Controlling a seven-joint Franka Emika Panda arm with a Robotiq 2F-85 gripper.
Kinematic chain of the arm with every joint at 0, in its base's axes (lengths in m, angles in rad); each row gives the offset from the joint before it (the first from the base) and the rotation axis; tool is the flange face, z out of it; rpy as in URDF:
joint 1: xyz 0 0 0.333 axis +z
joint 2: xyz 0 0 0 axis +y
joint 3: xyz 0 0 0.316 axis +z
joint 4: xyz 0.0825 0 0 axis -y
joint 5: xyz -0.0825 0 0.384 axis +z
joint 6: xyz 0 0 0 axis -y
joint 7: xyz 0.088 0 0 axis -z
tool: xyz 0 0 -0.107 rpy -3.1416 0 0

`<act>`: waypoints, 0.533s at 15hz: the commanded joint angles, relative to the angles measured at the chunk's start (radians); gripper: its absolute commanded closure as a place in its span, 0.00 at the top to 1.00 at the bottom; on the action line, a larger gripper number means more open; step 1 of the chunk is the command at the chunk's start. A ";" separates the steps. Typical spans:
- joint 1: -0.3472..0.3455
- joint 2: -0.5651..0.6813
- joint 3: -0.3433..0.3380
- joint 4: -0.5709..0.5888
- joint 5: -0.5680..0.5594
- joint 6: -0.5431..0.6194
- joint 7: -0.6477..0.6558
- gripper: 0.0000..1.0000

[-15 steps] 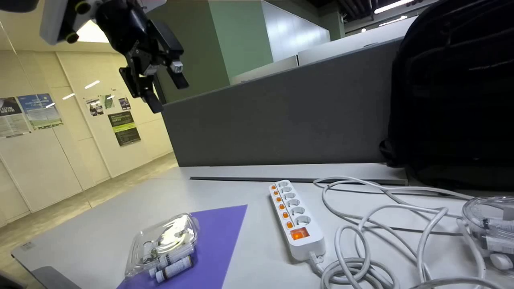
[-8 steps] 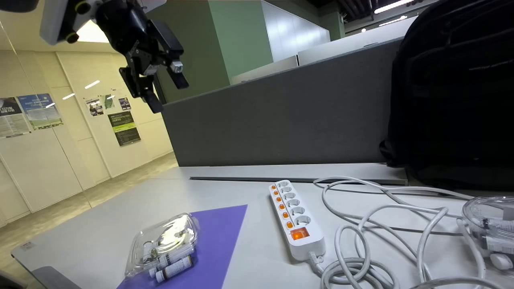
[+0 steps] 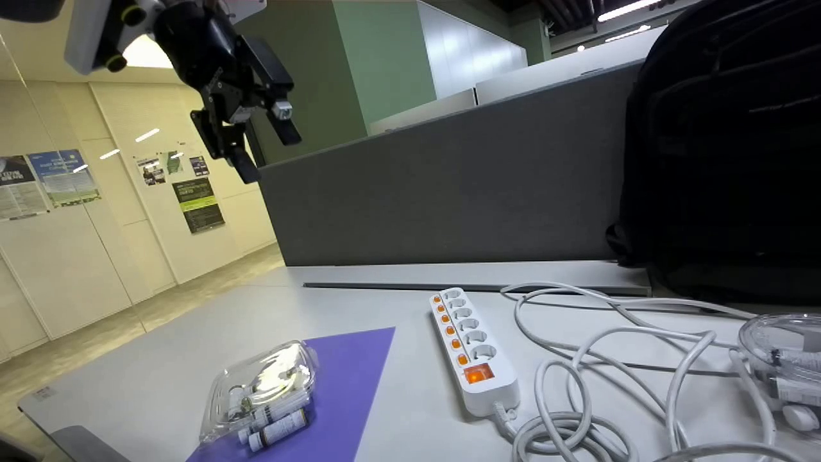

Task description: Turn on the third switch from the left on the extension cable

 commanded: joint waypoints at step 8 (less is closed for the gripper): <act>0.042 0.441 -0.023 0.242 -0.089 -0.055 0.043 1.00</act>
